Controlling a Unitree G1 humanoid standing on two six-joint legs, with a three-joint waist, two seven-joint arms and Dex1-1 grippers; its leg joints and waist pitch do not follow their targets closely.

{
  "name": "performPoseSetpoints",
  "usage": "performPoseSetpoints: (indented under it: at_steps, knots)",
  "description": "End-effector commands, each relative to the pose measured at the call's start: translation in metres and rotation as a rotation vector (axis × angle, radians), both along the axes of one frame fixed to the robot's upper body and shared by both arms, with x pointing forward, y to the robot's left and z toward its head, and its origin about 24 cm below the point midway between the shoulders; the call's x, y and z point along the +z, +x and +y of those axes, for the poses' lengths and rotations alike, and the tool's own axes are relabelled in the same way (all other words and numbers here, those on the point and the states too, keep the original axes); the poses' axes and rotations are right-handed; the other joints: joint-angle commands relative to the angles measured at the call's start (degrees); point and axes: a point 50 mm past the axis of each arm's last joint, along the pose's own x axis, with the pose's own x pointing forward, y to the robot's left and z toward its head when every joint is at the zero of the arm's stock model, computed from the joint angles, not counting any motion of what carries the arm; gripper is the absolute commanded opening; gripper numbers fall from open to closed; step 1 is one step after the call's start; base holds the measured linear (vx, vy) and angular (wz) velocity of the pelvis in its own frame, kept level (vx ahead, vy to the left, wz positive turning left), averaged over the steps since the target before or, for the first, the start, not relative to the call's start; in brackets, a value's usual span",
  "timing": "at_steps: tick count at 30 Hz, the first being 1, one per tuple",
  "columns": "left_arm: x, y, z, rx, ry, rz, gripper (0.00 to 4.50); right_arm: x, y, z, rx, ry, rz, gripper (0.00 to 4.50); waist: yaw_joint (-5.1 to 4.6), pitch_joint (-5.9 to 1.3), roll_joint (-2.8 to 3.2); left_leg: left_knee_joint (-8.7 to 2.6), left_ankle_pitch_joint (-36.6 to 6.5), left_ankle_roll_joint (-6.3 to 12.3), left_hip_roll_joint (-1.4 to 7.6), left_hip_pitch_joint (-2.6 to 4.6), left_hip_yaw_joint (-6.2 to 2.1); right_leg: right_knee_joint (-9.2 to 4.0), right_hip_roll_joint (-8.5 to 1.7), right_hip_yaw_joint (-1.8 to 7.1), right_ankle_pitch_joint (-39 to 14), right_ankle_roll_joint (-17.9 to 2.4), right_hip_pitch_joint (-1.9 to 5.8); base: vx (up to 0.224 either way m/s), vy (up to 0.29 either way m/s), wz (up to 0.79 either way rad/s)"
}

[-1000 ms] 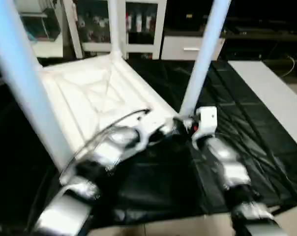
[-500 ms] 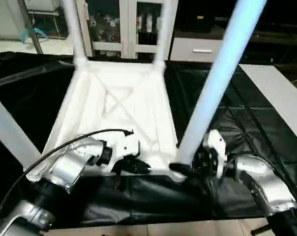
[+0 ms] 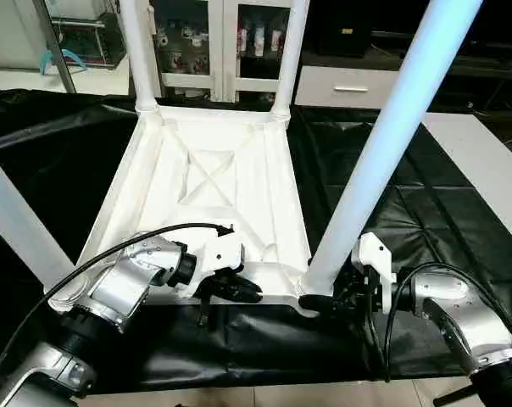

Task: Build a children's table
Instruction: Rotate leg to tighten

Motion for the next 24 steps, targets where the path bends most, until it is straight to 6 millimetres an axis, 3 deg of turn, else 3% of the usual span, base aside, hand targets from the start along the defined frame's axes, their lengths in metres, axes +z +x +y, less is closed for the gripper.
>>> performPoseSetpoints:
  at_steps: [1, 11, 15, 18, 19, 22, 24]
  knots:
    - [-0.003, -0.002, -0.006, -0.047, 0.027, 0.006, 0.00, 0.002, 0.001, -0.006, -0.012, -0.017, 0.003, 3.53, -0.23, -3.18, 0.60, -4.72, -14.20, 0.80, 3.75, 0.74, -1.62, -3.48, -3.68, 2.92, -14.27, -13.39, 2.20, 0.000, 0.000, 0.00]
    - [-0.004, -0.002, -0.007, -0.050, 0.027, 0.018, 0.00, 0.003, 0.000, -0.006, -0.016, 0.020, 0.029, 2.75, -0.21, -3.22, 0.57, -4.63, -14.42, 0.78, 3.75, 0.75, -1.62, -3.38, -3.69, 2.89, -13.71, -13.79, 2.27, 0.000, 0.000, 0.00]
    - [-0.005, -0.002, -0.007, -0.050, 0.027, 0.021, 0.00, 0.002, 0.000, -0.005, -0.026, 0.031, 0.034, 2.70, -0.19, -3.23, 0.45, -4.62, -14.24, 0.78, 3.75, 0.73, -1.64, -3.31, -3.68, 2.88, -13.78, -13.70, 2.29, 0.000, 0.000, 0.00]
    - [-0.006, 0.000, -0.009, -0.010, 0.015, 0.020, 0.00, -0.003, 0.011, -0.006, -0.184, 0.003, 0.004, 2.69, -0.30, -3.20, 0.40, -4.59, -13.77, 0.64, 3.72, 0.65, -1.58, -3.29, -3.69, 2.92, -13.87, -13.65, 2.18, 0.000, 0.000, 0.00]
    - [-0.007, 0.002, -0.011, 0.016, 0.010, 0.016, 0.00, -0.007, 0.017, -0.005, -0.256, 0.001, 0.001, 2.69, -0.39, -3.08, 0.47, -4.66, -14.13, 0.42, 3.64, 0.53, -1.66, -3.39, -3.73, 2.91, -14.69, -13.50, 2.18, 0.000, 0.000, 0.00]
    - [-0.008, 0.005, -0.014, 0.050, 0.003, 0.005, 0.00, -0.011, 0.025, -0.002, -0.343, 0.011, 0.005, 2.68, -1.16, -2.83, 0.37, -4.74, -20.13, -1.51, 3.44, 0.72, -2.24, -4.45, -3.91, 2.62, -26.37, -9.98, 1.83, 0.000, 0.000, 0.00]
    - [-0.014, 0.017, -0.030, 0.193, -0.003, -0.017, 0.00, -0.018, 0.042, 0.020, -0.512, 0.040, 0.030, 2.67, -1.97, -2.48, 0.46, -4.75, -22.23, -2.20, 3.31, 0.84, -2.30, -4.95, -3.76, 2.53, -29.63, -9.01, 1.15, 0.000, 0.000, 0.00]
